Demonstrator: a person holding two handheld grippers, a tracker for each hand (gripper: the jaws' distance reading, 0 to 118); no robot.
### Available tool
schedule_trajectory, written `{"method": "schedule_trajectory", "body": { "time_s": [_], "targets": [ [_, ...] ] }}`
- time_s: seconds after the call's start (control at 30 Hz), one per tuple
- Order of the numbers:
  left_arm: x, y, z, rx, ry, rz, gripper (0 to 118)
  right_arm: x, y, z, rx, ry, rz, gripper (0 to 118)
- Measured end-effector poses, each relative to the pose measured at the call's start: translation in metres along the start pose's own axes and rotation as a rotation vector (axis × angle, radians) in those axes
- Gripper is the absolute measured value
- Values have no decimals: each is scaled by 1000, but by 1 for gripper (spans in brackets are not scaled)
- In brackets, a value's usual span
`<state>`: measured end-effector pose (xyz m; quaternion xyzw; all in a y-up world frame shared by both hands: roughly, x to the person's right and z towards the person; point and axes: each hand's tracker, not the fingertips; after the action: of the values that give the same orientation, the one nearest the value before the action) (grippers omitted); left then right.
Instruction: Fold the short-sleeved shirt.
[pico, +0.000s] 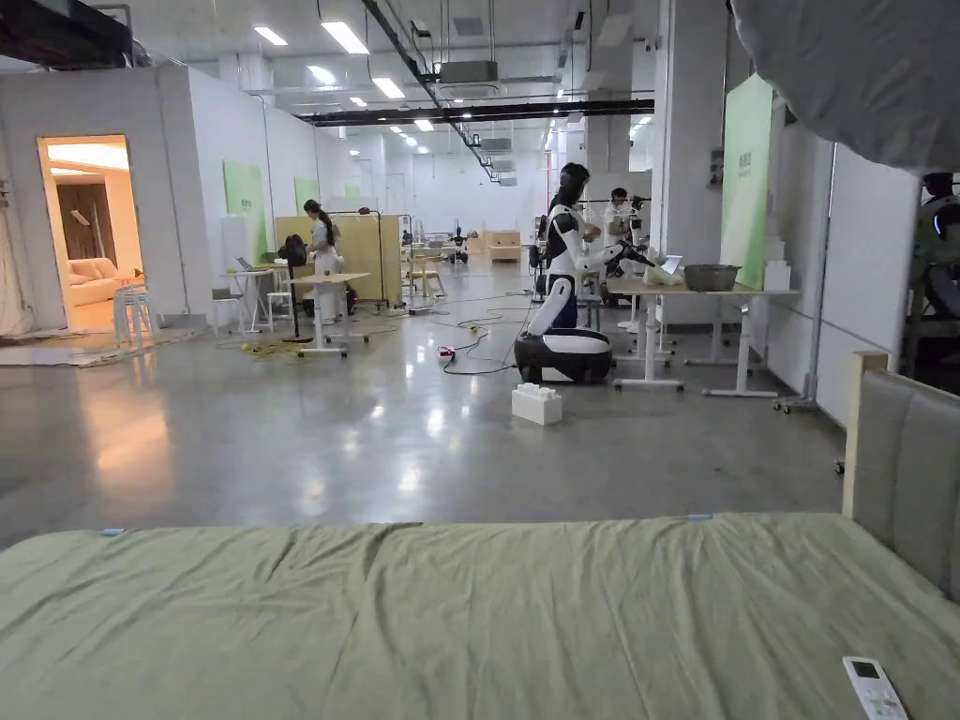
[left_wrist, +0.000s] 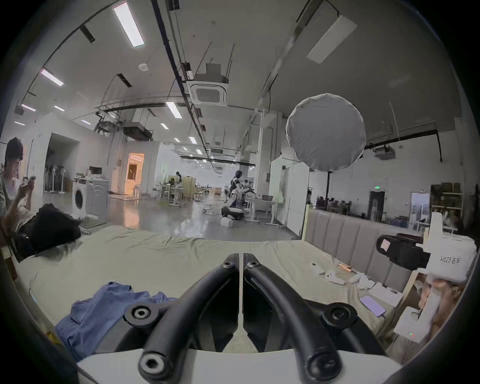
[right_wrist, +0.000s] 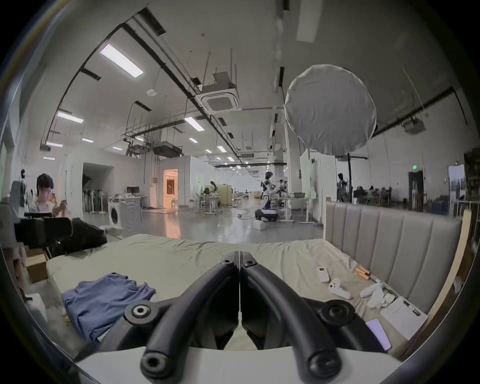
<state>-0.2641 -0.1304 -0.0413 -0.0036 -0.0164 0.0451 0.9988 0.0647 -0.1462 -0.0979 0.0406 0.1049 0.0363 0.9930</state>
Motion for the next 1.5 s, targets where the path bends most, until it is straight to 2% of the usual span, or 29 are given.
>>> {"method": "schedule_trajectory", "body": {
  "time_s": [0.13,0.3,0.5,0.63,0.8,0.83,0.97,1.07,1.13,1.2,1.23,1.3,1.37,1.5],
  "targets": [
    [2,6,-2,13,-1,0,2,0,-3,-4,-9,27,-37,1],
    [-3,8,-3,5,23,1,2,-3,-7,-7,-25,35,-25,1],
    [-8,5,-5,-13,45,22,2,0,-11,-9,-59,64,-91,1],
    [-12,4,-3,-13,54,11,2,-3,-11,-8,-56,65,-44,1],
    [-21,0,0,-29,53,-13,2,-2,-16,-7,-75,86,-74,1],
    [-24,-2,2,-31,46,-19,5,-3,-19,-6,-90,89,-87,1],
    [-47,-6,15,-15,-15,55,44,-5,-32,-7,-154,103,-104,1],
    [-69,-10,15,-72,32,41,80,-7,-41,-7,-184,121,-106,1],
    [-85,-20,12,-116,116,-31,94,-8,-47,-9,-219,136,-111,1],
    [-104,-33,5,-149,164,-51,96,-9,-55,-10,-288,140,-126,1],
    [-118,-40,-3,-190,162,-20,97,-11,-55,-11,-266,137,-102,1],
    [-147,-55,-26,-299,130,52,104,-13,-62,-15,-313,137,-106,1],
    [-184,-82,-57,-381,99,138,106,-15,-70,-22,-363,136,-127,1],
    [-254,-138,-125,-514,231,276,106,-20,-84,-29,-440,134,-140,1]
  ]
}}
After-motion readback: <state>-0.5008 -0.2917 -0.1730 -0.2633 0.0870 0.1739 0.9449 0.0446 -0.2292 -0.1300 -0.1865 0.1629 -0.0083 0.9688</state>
